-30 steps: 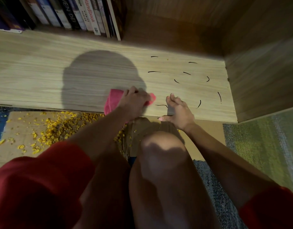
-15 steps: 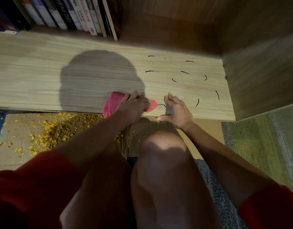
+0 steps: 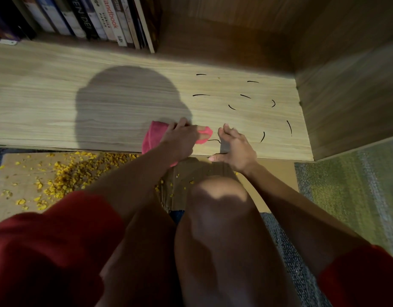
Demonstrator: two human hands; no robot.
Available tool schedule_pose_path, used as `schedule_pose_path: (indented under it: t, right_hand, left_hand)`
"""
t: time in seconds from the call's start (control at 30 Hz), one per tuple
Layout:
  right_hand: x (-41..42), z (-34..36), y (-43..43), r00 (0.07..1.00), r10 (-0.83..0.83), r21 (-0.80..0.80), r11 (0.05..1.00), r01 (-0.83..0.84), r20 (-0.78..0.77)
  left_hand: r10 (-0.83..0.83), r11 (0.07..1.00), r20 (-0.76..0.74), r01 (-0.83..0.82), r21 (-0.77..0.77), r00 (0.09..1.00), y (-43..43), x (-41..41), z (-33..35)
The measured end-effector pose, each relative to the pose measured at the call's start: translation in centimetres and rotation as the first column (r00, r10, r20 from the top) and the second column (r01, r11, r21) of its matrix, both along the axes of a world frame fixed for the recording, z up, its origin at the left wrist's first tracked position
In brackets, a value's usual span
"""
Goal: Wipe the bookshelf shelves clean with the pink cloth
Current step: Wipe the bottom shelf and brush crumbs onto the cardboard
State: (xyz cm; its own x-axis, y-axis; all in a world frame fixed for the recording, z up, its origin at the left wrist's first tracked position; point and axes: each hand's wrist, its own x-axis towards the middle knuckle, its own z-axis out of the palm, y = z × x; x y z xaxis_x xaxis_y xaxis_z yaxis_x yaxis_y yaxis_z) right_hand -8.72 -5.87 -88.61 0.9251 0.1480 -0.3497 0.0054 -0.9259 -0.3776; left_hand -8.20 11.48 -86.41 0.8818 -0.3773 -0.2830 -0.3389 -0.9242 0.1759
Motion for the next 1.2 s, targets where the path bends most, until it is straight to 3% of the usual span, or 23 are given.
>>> schedule_pose_path:
  t: [0.07,0.23,0.47,0.6,0.67,0.77,0.9,1.1,1.2]
  right_hand:
    - [0.0,0.0,-0.1,1.0,-0.005,0.008,1.0,0.005,0.003]
    - [-0.1,-0.3,-0.2,1.0,-0.004,0.028,1.0,0.003,0.017]
    - [-0.1,-0.3,-0.5,1.0,0.005,0.03,1.0,-0.005,0.011]
    - [0.2,-0.2,-1.2,0.999,0.037,0.083,0.996,-0.035,-0.026]
    - [-0.1,0.0,-2.0,0.999,0.032,0.07,0.997,-0.033,0.014]
    - [-0.9,-0.2,-3.1,0.995,0.032,0.023,0.999,-0.034,0.093]
    - [-1.2,-1.0,-3.8,0.993,0.024,0.096,0.995,-0.035,0.114]
    - [-1.2,-1.1,-4.1,0.993,-0.024,0.169,0.986,0.004,0.114]
    - [-1.1,-1.1,-4.0,0.994,-0.024,0.165,0.986,0.006,0.108]
  left_hand:
    - [0.026,0.999,-0.007,-0.026,0.034,1.0,-0.7,0.2,0.1]
    - [-0.196,0.978,-0.049,0.199,0.059,0.979,0.5,-1.6,-0.1]
    - [-0.066,0.998,0.026,0.065,0.02,0.998,-1.9,0.3,0.2]
    - [-0.154,0.987,-0.04,0.156,0.046,0.987,-0.9,-1.2,0.0]
    - [-0.18,0.982,-0.086,0.183,0.034,0.98,-0.2,-1.8,0.3]
    - [-0.141,0.989,-0.033,0.142,0.032,0.989,-0.7,-1.3,0.8]
    - [-0.039,0.997,-0.015,0.04,0.062,0.999,-3.5,0.0,1.2]
    - [-0.256,0.964,-0.044,0.259,0.058,0.966,-1.2,-1.3,0.5]
    - [-0.215,0.976,-0.028,0.216,0.014,0.976,-1.3,-0.8,0.6]
